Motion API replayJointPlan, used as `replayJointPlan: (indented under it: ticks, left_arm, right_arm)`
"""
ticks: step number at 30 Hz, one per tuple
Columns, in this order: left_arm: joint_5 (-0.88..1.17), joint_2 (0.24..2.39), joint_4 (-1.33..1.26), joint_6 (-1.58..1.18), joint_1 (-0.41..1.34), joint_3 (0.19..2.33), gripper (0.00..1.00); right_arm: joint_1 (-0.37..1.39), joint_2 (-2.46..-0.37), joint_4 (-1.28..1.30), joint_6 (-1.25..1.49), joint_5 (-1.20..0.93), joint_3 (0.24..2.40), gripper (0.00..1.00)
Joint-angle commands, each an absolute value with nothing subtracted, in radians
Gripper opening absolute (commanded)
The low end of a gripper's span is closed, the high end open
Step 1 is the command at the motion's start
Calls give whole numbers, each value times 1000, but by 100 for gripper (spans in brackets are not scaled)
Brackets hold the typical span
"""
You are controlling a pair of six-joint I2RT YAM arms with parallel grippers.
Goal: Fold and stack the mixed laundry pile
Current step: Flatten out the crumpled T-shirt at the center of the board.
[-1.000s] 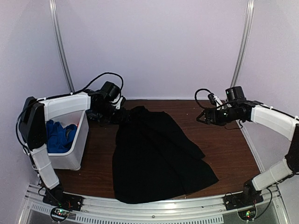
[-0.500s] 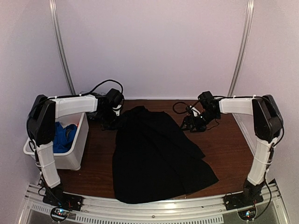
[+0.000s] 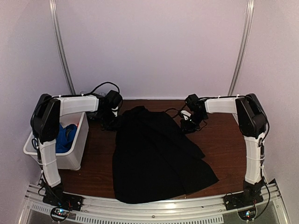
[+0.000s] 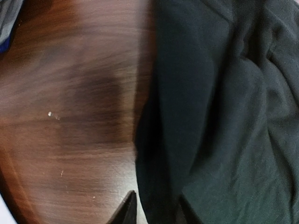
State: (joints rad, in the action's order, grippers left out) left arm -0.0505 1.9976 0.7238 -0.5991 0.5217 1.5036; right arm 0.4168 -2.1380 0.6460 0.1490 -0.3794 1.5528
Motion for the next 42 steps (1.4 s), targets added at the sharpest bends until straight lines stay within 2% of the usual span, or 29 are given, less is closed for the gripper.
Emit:
replayJointPlan:
  ticks: [1, 2, 7, 8, 13, 19, 22, 23, 25, 27, 30, 36, 42]
  left_arm:
    - [-70, 2015, 720, -596, 494, 1546, 10]
    - [-77, 2017, 721, -590, 489, 1552, 1]
    - [-194, 2004, 768, -601, 460, 1594, 0]
    - [-229, 1998, 782, -594, 446, 1616, 0]
    - [-204, 2035, 773, -537, 428, 1706, 0]
    - [-211, 2250, 795, -487, 427, 2065, 0]
    - [-96, 2327, 677, -467, 428, 2205, 0]
    - [-70, 2348, 656, -469, 428, 2250, 8]
    - [-16, 2381, 674, -467, 429, 2344, 32]
    - [64, 2368, 737, -443, 450, 2372, 44]
    - [23, 2263, 819, -335, 543, 2220, 47]
    - [82, 1956, 755, -337, 760, 1646, 45]
    - [110, 1896, 704, -463, 883, 1378, 40]
  right_arm:
    - [403, -2155, 755, 175, -150, 1455, 0]
    - [388, -2115, 745, 189, -146, 1419, 0]
    - [272, -1862, 711, 251, -110, 1255, 0]
    - [181, -1766, 712, 275, -107, 1196, 0]
    - [39, -1671, 702, 296, -111, 1084, 0]
    - [-28, -1605, 698, 307, -124, 1002, 0]
    - [-29, -1609, 708, 284, -213, 1022, 0]
    - [-28, -1611, 704, 276, -257, 1024, 0]
    - [-28, -1613, 699, 270, -328, 1025, 0]
    - [-28, -1615, 698, 263, -349, 1031, 0]
    - [-28, -1611, 693, 262, -333, 1051, 0]
    - [-28, -1637, 662, 288, -324, 1111, 0]
    - [-37, -1689, 684, 300, -253, 1179, 0]
